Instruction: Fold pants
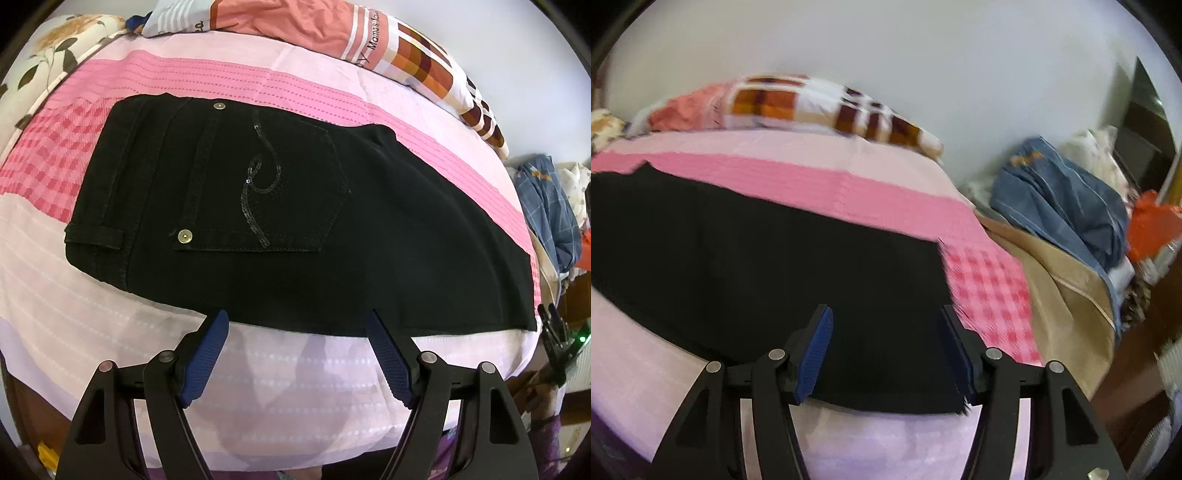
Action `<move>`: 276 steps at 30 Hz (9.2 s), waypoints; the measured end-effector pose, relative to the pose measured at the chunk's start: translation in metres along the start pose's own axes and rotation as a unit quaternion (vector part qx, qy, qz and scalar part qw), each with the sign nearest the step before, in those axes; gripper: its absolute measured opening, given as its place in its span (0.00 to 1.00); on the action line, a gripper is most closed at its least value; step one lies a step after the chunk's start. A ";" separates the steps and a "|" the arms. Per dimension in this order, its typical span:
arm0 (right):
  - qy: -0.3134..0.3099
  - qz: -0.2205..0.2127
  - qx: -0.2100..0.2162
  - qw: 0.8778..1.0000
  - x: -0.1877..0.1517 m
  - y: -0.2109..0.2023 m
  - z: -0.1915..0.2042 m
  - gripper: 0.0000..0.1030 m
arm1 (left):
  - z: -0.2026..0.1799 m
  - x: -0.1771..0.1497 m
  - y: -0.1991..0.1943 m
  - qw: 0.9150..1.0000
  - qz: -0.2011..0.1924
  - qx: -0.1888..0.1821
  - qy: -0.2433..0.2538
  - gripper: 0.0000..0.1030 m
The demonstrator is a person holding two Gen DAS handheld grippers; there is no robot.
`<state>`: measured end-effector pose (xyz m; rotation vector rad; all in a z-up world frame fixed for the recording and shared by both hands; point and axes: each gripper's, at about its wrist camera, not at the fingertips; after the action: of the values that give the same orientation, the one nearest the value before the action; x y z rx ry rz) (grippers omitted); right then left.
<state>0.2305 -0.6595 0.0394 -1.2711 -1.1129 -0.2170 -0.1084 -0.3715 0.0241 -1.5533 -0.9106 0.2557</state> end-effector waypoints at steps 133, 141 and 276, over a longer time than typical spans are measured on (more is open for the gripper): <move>0.394 0.387 0.501 0.666 -0.035 0.040 0.214 0.08 | 0.113 -0.015 0.017 0.944 -0.043 -0.244 -0.216 0.49; 0.418 0.396 0.493 0.652 -0.037 0.049 0.220 0.18 | 0.109 -0.012 0.018 0.947 -0.041 -0.241 -0.207 0.52; -0.228 0.300 0.562 0.736 0.182 0.134 0.382 0.27 | 0.094 0.008 0.020 0.971 -0.025 -0.199 -0.133 0.62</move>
<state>0.2056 -0.2162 0.0471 -0.4712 -0.8793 1.1758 -0.1552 -0.2948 -0.0119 -1.8912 -1.2683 0.2598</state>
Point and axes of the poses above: each gripper's, at about its wrist camera, not at the fingertips, and y roughly the way its jaws point, z to its left, x to its top, and after that the axes turned 10 degrees about y, right-handed
